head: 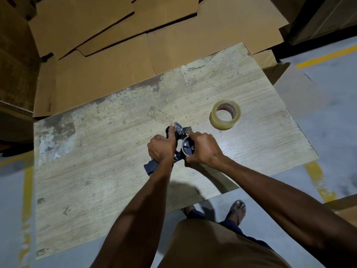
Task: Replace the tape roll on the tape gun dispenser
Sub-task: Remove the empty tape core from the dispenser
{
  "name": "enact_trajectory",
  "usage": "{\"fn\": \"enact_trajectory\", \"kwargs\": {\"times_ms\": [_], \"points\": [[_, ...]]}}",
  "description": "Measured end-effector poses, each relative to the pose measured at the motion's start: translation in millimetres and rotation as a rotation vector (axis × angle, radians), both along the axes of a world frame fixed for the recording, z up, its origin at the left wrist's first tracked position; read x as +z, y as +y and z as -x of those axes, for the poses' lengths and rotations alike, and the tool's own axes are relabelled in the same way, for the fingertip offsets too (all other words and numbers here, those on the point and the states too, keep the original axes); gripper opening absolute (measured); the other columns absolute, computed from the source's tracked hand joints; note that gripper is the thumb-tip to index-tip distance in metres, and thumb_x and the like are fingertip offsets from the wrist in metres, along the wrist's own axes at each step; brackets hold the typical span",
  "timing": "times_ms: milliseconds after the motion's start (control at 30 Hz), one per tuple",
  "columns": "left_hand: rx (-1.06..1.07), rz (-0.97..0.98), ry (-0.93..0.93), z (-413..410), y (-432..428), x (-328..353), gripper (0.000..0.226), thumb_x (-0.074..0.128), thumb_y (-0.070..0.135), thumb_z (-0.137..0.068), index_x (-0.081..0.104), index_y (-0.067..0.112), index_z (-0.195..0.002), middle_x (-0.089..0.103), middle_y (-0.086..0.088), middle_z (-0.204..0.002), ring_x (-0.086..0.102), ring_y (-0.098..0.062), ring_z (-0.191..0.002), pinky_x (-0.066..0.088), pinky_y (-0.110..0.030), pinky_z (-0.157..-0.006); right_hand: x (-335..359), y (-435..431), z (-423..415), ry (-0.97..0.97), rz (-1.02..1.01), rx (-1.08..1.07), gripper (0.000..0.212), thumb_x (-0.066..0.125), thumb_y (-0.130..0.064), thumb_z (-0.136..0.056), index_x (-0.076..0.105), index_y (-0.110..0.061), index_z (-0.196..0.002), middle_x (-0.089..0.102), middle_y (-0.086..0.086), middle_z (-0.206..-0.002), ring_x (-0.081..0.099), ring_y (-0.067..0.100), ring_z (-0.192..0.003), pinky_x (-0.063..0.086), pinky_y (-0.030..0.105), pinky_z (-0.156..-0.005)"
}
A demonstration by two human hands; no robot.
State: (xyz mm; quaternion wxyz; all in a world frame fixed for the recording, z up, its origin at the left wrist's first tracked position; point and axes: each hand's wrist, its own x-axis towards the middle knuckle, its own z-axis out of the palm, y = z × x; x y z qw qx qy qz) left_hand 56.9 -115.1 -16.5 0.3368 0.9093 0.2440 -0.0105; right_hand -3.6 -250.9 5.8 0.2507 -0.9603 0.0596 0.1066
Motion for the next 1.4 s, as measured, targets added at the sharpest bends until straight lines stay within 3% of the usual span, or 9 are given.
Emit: {"fn": "enact_trajectory", "kwargs": {"times_ms": [267, 400, 700, 800, 900, 1000, 1200, 1333, 1400], "points": [[0.022, 0.020, -0.030, 1.0, -0.1, -4.0, 0.082, 0.064, 0.087, -0.075, 0.061, 0.006, -0.061, 0.060, -0.004, -0.057, 0.053, -0.018, -0.054, 0.032, -0.029, -0.052, 1.4, 12.8, 5.3, 0.007, -0.033, -0.178, 0.085, 0.088, -0.053, -0.059, 0.059, -0.010, -0.126, 0.071, 0.011, -0.105, 0.070, 0.030, -0.090, 0.051, 0.032, -0.073], [-0.006, 0.012, -0.047, 0.9, 1.3, -3.8, 0.081, 0.063, 0.086, -0.076, 0.059, 0.008, -0.059, 0.057, -0.002, -0.054, 0.053, -0.019, -0.052, 0.029, -0.028, -0.050, 3.0, 9.6, 5.4, 0.000, -0.018, -0.108, 0.086, 0.089, -0.050, -0.056, 0.059, -0.009, -0.125, 0.072, 0.012, -0.102, 0.069, 0.030, -0.083, 0.051, 0.032, -0.069], [-0.066, -0.021, -0.025, 2.1, -0.2, -6.2, 0.071, 0.064, 0.081, -0.079, 0.058, 0.013, -0.061, 0.064, -0.004, -0.062, 0.065, -0.027, -0.065, 0.046, -0.034, -0.059, 2.5, 1.3, 7.2, 0.024, -0.026, -0.062, 0.077, 0.084, -0.053, -0.053, 0.062, -0.014, -0.116, 0.072, 0.005, -0.095, 0.067, 0.024, -0.076, 0.053, 0.031, -0.065], [-0.087, -0.035, 0.017, 2.3, 1.5, -3.1, 0.074, 0.061, 0.085, -0.079, 0.062, 0.012, -0.067, 0.067, -0.004, -0.068, 0.067, -0.027, -0.070, 0.043, -0.031, -0.059, 3.7, 8.5, 11.9, 0.031, -0.061, -0.115, 0.087, 0.084, -0.051, -0.055, 0.056, -0.015, -0.129, 0.068, 0.008, -0.107, 0.066, 0.027, -0.090, 0.053, 0.033, -0.073], [-0.126, -0.115, 0.126, 5.7, 6.7, -1.3, 0.092, 0.044, 0.098, -0.074, 0.068, 0.009, -0.079, 0.071, -0.008, -0.082, 0.069, -0.030, -0.080, 0.048, -0.034, -0.066, 6.1, 16.9, 14.5, 0.070, -0.062, -0.143, 0.094, 0.085, -0.049, -0.062, 0.044, -0.015, -0.140, 0.057, 0.014, -0.119, 0.058, 0.033, -0.107, 0.052, 0.040, -0.083], [-0.146, -0.201, 0.273, 7.8, 9.3, -0.8, 0.112, 0.026, 0.105, -0.070, 0.074, 0.005, -0.093, 0.073, -0.015, -0.098, 0.068, -0.035, -0.094, 0.047, -0.044, -0.087, 8.2, 20.7, 13.2, 0.124, -0.037, -0.141, 0.096, 0.084, -0.050, -0.068, 0.039, -0.017, -0.145, 0.051, 0.017, -0.123, 0.057, 0.038, -0.110, 0.051, 0.042, -0.086], [-0.178, -0.114, 0.356, 7.2, 7.8, 7.2, 0.107, 0.025, 0.105, -0.070, 0.067, 0.007, -0.077, 0.069, -0.010, -0.081, 0.056, -0.023, -0.062, 0.048, -0.034, -0.063, 10.1, 17.4, 11.1, 0.156, -0.018, -0.120, 0.098, 0.090, -0.049, -0.065, 0.042, -0.019, -0.145, 0.058, 0.017, -0.120, 0.062, 0.037, -0.107, 0.051, 0.038, -0.084], [-0.161, -0.136, 0.393, 6.8, 4.2, 9.3, 0.109, 0.020, 0.108, -0.064, 0.064, 0.009, -0.074, 0.063, -0.008, -0.080, 0.061, -0.029, -0.075, 0.054, -0.046, -0.087, 9.1, 17.2, 12.2, 0.125, 0.087, -0.083, 0.098, 0.087, -0.055, -0.063, 0.043, -0.024, -0.146, 0.062, 0.014, -0.118, 0.060, 0.035, -0.110, 0.048, 0.037, -0.084], [-0.159, -0.154, 0.398, 7.1, 2.2, 8.7, 0.111, 0.017, 0.109, -0.063, 0.064, 0.010, -0.075, 0.064, -0.008, -0.082, 0.062, -0.030, -0.077, 0.053, -0.048, -0.090, 9.1, 18.3, 11.2, 0.116, 0.135, -0.049, 0.098, 0.086, -0.056, -0.063, 0.044, -0.026, -0.147, 0.063, 0.015, -0.119, 0.058, 0.035, -0.110, 0.047, 0.038, -0.083]]}}
